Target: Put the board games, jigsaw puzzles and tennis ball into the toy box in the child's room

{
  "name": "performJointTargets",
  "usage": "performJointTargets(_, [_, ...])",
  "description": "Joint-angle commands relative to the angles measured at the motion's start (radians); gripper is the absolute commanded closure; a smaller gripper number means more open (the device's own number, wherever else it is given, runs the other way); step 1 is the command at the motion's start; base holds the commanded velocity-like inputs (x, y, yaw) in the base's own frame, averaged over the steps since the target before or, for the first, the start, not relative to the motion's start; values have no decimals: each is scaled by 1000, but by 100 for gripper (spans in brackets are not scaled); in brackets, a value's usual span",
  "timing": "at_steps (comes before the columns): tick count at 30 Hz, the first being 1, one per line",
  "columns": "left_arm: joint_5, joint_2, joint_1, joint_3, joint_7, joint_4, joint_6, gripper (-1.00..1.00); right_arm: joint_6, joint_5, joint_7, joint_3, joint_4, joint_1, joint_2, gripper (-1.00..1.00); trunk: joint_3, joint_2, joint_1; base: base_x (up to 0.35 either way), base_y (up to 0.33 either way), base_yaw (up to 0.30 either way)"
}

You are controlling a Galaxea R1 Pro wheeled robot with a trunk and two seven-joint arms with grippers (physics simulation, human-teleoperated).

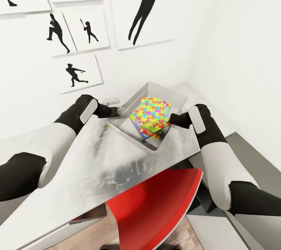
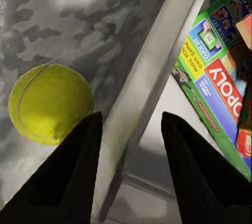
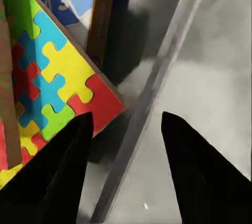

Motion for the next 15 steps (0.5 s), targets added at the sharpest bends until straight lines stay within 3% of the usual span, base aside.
performJointTargets(1, [1, 1, -1, -5, -8, -1, 2, 100, 7, 13, -11, -3, -1, -1, 1, 100, -2, -2, 1, 0, 0, 0])
performJointTargets(15, [4, -2, -1, -5, -9, -1, 2, 100, 7, 12, -10, -3, -1, -1, -1, 100, -2, -2, 1, 0, 0, 0])
